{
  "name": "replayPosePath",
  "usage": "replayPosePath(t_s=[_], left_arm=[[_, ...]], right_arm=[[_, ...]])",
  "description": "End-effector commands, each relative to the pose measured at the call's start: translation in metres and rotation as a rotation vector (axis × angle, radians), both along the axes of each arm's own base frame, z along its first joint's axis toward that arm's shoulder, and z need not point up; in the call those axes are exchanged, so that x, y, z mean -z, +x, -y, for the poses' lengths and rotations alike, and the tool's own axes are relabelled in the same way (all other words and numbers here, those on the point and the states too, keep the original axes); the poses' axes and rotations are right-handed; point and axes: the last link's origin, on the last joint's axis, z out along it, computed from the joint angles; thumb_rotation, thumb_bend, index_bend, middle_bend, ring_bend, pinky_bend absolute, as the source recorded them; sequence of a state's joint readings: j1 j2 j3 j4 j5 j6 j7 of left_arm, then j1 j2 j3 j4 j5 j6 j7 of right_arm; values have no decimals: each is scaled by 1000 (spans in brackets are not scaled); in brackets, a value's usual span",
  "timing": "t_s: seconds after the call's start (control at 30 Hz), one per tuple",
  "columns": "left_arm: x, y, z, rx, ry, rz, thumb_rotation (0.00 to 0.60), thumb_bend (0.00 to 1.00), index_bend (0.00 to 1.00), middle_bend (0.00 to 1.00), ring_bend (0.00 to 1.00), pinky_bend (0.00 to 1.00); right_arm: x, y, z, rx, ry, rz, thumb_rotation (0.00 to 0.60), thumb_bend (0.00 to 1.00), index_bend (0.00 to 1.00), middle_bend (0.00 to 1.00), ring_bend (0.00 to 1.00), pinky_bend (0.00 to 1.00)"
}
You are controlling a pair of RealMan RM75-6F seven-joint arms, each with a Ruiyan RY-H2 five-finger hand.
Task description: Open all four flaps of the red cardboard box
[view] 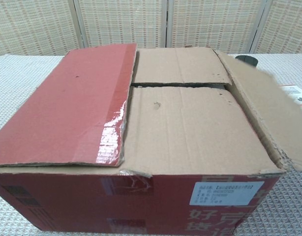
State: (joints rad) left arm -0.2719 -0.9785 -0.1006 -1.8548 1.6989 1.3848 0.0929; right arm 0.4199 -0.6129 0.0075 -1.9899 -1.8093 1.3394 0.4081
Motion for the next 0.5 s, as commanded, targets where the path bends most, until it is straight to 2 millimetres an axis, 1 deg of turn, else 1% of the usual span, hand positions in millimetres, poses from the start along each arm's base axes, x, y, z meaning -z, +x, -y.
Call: replayPosePath(t_s=[0.03, 0.07, 0.1, 0.23, 0.27, 0.3, 0.33, 0.4, 0.5], left_arm=[[7, 23, -8, 103, -84, 11, 599, 305, 171, 163, 174, 0], [9, 29, -10, 128, -110, 16, 592, 299, 173, 167, 176, 0], [12, 35, -12, 154, -137, 22, 552, 287, 177, 172, 180, 0], [24, 62, -18, 247, -269, 52, 284, 252, 183, 182, 182, 0], [27, 67, -19, 260, -298, 57, 224, 244, 183, 182, 180, 0], [29, 72, -20, 272, -327, 61, 182, 237, 183, 182, 178, 0], [33, 77, -22, 286, -361, 64, 146, 227, 184, 182, 177, 0], [39, 86, -26, 311, -405, 60, 102, 213, 189, 182, 175, 0], [46, 96, -29, 341, -435, 54, 71, 206, 193, 182, 174, 0]], right_arm=[[0, -5, -2, 14, -4, 14, 175, 0, 531, 534, 429, 0], [0, -6, -2, 16, -7, 17, 174, 0, 531, 534, 429, 0], [0, -7, -3, 19, -9, 20, 174, 0, 531, 534, 429, 0], [1, -9, -4, 28, -17, 28, 171, 0, 531, 534, 430, 0], [1, -9, -4, 29, -18, 28, 173, 0, 531, 534, 429, 0], [1, -10, -5, 30, -19, 28, 175, 0, 531, 534, 430, 0], [1, -10, -5, 33, -20, 27, 176, 0, 531, 534, 431, 0], [2, -11, -5, 38, -21, 26, 173, 0, 531, 534, 431, 0], [2, -12, -6, 45, -21, 28, 174, 0, 531, 534, 431, 0]])
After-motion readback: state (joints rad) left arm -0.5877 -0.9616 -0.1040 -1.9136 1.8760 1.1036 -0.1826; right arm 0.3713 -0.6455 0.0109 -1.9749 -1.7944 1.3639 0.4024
